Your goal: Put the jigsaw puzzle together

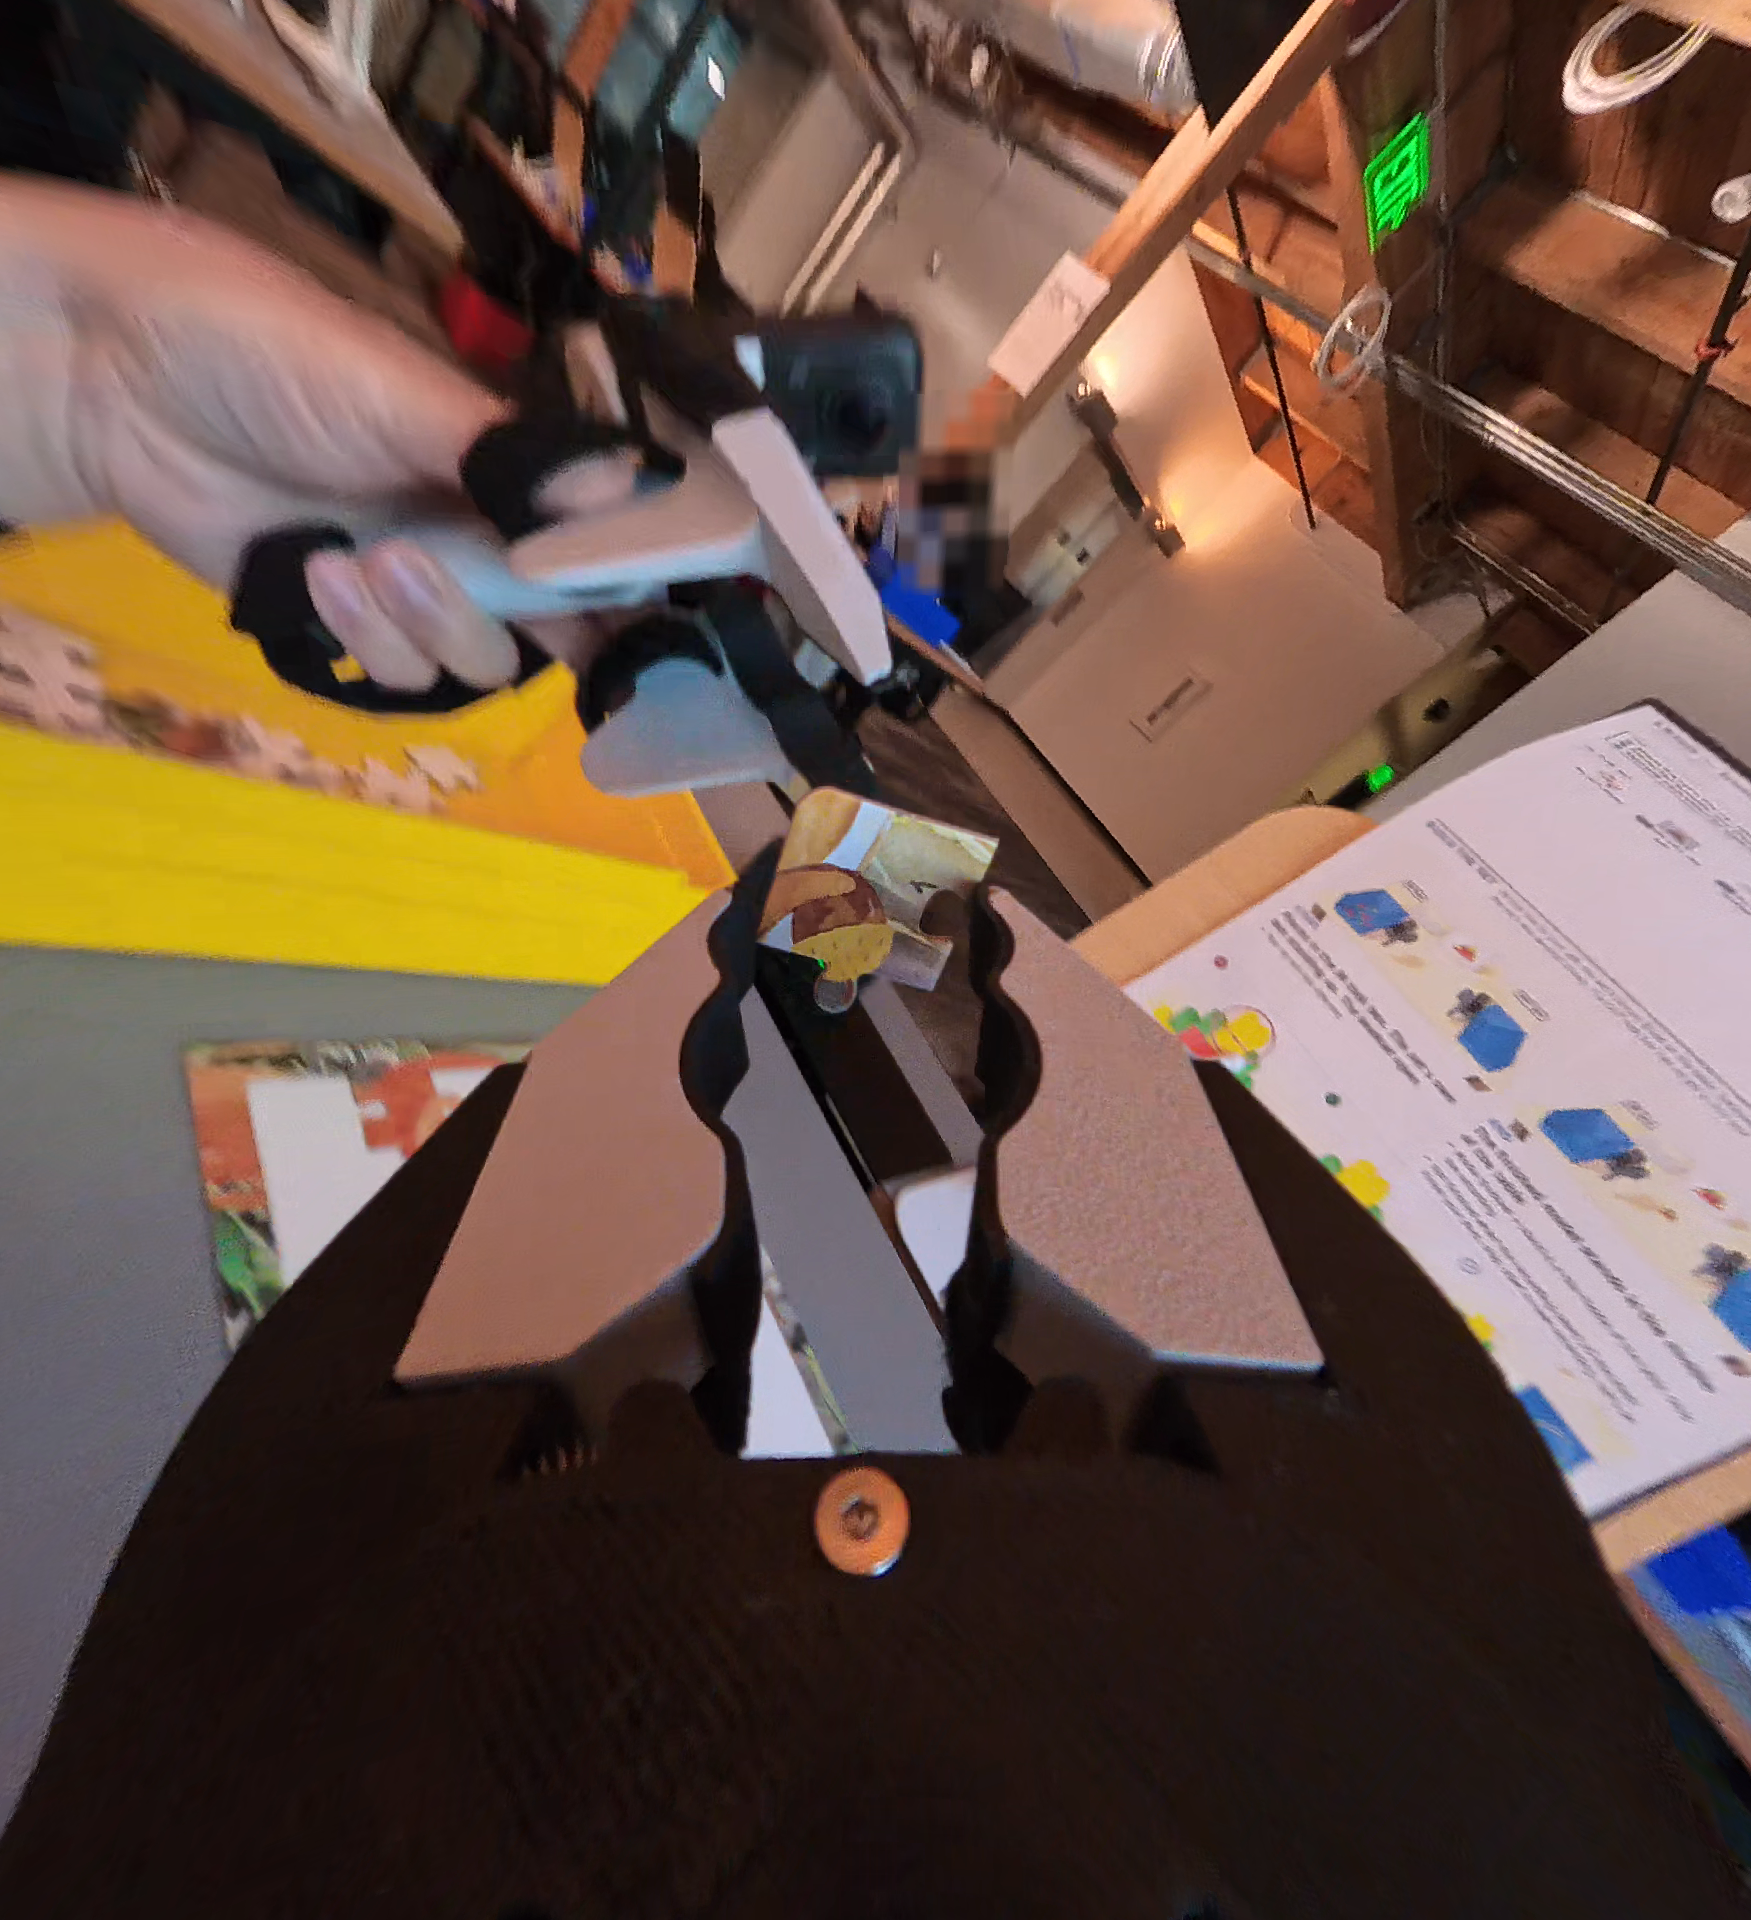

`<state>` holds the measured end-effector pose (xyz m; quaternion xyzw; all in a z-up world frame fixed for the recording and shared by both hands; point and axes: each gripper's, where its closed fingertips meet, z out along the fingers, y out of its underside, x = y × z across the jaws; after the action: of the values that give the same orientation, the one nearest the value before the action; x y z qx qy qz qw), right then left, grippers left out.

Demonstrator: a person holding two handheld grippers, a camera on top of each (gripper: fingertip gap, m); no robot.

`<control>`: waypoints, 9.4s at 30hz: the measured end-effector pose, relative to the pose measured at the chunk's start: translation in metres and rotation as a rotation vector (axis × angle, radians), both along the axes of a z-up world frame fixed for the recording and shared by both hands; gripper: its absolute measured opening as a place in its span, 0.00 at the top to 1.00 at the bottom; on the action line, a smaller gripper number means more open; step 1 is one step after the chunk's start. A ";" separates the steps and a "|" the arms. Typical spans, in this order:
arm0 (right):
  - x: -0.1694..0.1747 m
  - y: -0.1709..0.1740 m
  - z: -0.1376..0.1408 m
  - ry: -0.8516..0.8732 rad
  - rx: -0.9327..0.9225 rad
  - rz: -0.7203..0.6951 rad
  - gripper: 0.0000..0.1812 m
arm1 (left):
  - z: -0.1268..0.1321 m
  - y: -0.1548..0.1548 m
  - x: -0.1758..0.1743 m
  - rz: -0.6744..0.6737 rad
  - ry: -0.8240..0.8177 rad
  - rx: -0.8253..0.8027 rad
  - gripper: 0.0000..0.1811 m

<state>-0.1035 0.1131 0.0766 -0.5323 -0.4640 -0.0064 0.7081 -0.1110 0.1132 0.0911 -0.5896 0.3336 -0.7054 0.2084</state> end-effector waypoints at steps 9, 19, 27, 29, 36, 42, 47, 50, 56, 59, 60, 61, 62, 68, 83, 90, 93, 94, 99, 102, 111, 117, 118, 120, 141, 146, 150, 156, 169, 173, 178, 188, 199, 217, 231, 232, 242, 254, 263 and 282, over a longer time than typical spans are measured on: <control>-0.005 0.014 -0.042 -0.263 -0.007 -0.079 0.78 | -0.047 -0.004 0.014 0.015 0.290 0.067 0.96; -0.009 0.009 -0.043 -0.190 -0.062 0.017 0.78 | -0.051 -0.002 0.009 0.004 0.302 0.027 0.99; -0.008 0.005 -0.038 -0.112 -0.099 0.090 0.80 | -0.048 -0.001 0.007 -0.006 0.266 0.001 1.00; -0.005 0.007 -0.035 -0.086 -0.094 0.089 0.80 | -0.046 0.001 0.008 0.001 0.250 -0.004 1.00; 0.017 0.023 -0.015 0.365 -0.388 0.157 0.75 | -0.019 0.022 0.000 0.156 0.121 0.064 1.00; 0.006 0.018 -0.011 0.851 -0.824 0.410 0.78 | -0.003 0.024 0.006 0.242 0.051 0.156 1.00; 0.016 0.015 0.005 1.148 -0.940 0.582 0.98 | -0.004 0.016 0.021 0.242 0.045 0.195 1.00; 0.025 0.021 0.002 1.218 -1.012 0.620 1.00 | -0.011 0.016 0.026 0.243 0.079 0.201 1.00; 0.037 0.021 0.003 1.168 -1.173 0.735 1.00 | -0.024 0.004 0.038 0.134 0.104 0.141 1.00; 0.048 0.012 -0.006 0.964 -1.271 0.771 1.00 | -0.033 -0.009 0.046 0.030 0.131 0.081 1.00; 0.053 0.008 -0.012 0.892 -1.287 0.763 1.00 | -0.040 -0.012 0.049 0.001 0.161 0.068 1.00; 0.058 0.006 -0.021 0.820 -1.306 0.743 1.00 | -0.048 -0.014 0.051 -0.019 0.195 0.063 1.00; 0.065 0.004 -0.031 0.748 -1.322 0.715 1.00 | -0.058 -0.015 0.053 -0.031 0.242 0.063 0.99; 0.115 0.012 -0.137 0.497 -1.546 0.443 1.00 | -0.115 -0.004 0.053 -0.024 0.500 0.000 0.98; 0.145 -0.010 -0.229 0.144 -1.736 0.246 0.99 | -0.117 -0.011 0.057 -0.070 0.508 -0.017 1.00; 0.149 0.002 -0.230 0.049 -1.552 0.220 0.88 | -0.116 -0.012 0.057 -0.073 0.506 -0.019 1.00; 0.147 0.012 -0.221 0.034 -1.421 0.212 0.86 | -0.115 -0.012 0.057 -0.072 0.504 -0.020 1.00; 0.147 0.012 -0.218 0.022 -1.397 0.219 0.86 | -0.115 -0.012 0.057 -0.072 0.502 -0.021 1.00; 0.152 0.001 -0.229 -0.142 -1.341 0.199 0.79 | -0.116 -0.012 0.057 -0.075 0.503 -0.029 1.00; 0.151 -0.003 -0.234 -0.214 -1.292 0.203 0.76 | -0.116 -0.012 0.058 -0.076 0.504 -0.034 1.00; 0.144 -0.011 -0.237 -0.323 -1.228 0.248 0.79 | -0.116 -0.011 0.058 -0.078 0.499 -0.056 0.99; 0.141 -0.009 -0.238 -0.370 -1.168 0.233 0.79 | -0.116 -0.011 0.058 -0.080 0.498 -0.061 0.99; 0.140 -0.009 -0.238 -0.386 -1.156 0.227 0.79 | -0.116 -0.011 0.058 -0.079 0.497 -0.063 0.99; 0.140 -0.008 -0.240 -0.442 -1.128 0.202 0.79 | -0.116 -0.011 0.058 -0.078 0.496 -0.064 0.99; 0.114 -0.010 -0.239 -0.573 -1.099 0.161 1.00 | -0.248 -0.006 0.061 -0.056 1.108 0.301 1.00; 0.115 -0.012 -0.243 -0.609 -1.113 0.142 1.00 | -0.259 -0.003 0.057 -0.046 1.174 0.356 1.00; 0.117 -0.015 -0.243 -0.631 -1.125 0.138 1.00 | -0.258 -0.003 0.057 -0.039 1.165 0.321 1.00; 0.118 -0.021 -0.241 -0.638 -1.151 0.146 1.00 | -0.258 -0.003 0.057 -0.041 1.159 0.307 1.00; 0.128 -0.001 -0.236 -0.550 -1.118 0.087 0.97 | -0.259 -0.003 0.057 -0.044 1.161 0.316 1.00; 0.128 0.000 -0.241 -0.542 -1.122 0.096 0.93 | -0.259 -0.003 0.057 -0.046 1.156 0.305 1.00; 0.131 -0.004 -0.242 -0.512 -1.185 0.109 0.97 | -0.259 -0.003 0.057 -0.046 1.152 0.295 1.00; 0.129 -0.013 -0.242 -0.481 -1.246 0.142 0.94 | -0.259 -0.003 0.056 -0.046 1.147 0.281 1.00; 0.126 -0.009 -0.235 -0.469 -1.192 0.153 0.94 | -0.259 -0.003 0.056 -0.046 1.146 0.279 1.00; 0.166 0.045 -0.050 0.011 -0.523 -0.095 0.89 | 0.005 0.050 -0.044 0.663 0.447 0.542 0.98; 0.262 -0.009 0.114 0.501 0.096 -0.334 0.88 | 0.030 0.082 -0.254 1.239 0.596 0.760 0.96; 0.266 -0.019 0.123 0.556 0.142 -0.304 0.90 | 0.023 0.082 -0.260 1.259 0.646 0.806 0.96; 0.288 -0.018 0.124 0.719 0.127 -0.277 0.86 | -0.170 0.082 -0.233 0.549 1.200 0.435 0.71; 0.276 -0.001 0.109 0.670 0.043 -0.278 0.85 | -0.220 0.145 -0.233 0.736 1.319 0.386 0.71; 0.277 -0.001 0.108 0.673 0.023 -0.269 0.85 | -0.240 0.145 -0.203 0.624 1.243 0.418 0.65; 0.273 0.002 0.106 0.665 -0.002 -0.254 0.85 | -0.254 0.141 -0.209 0.597 1.250 0.349 0.66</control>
<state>0.1699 0.1152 0.1823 -0.5594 -0.1380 0.0797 0.8135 -0.3203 0.2546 -0.1628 -0.9078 0.3232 -0.0846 0.2537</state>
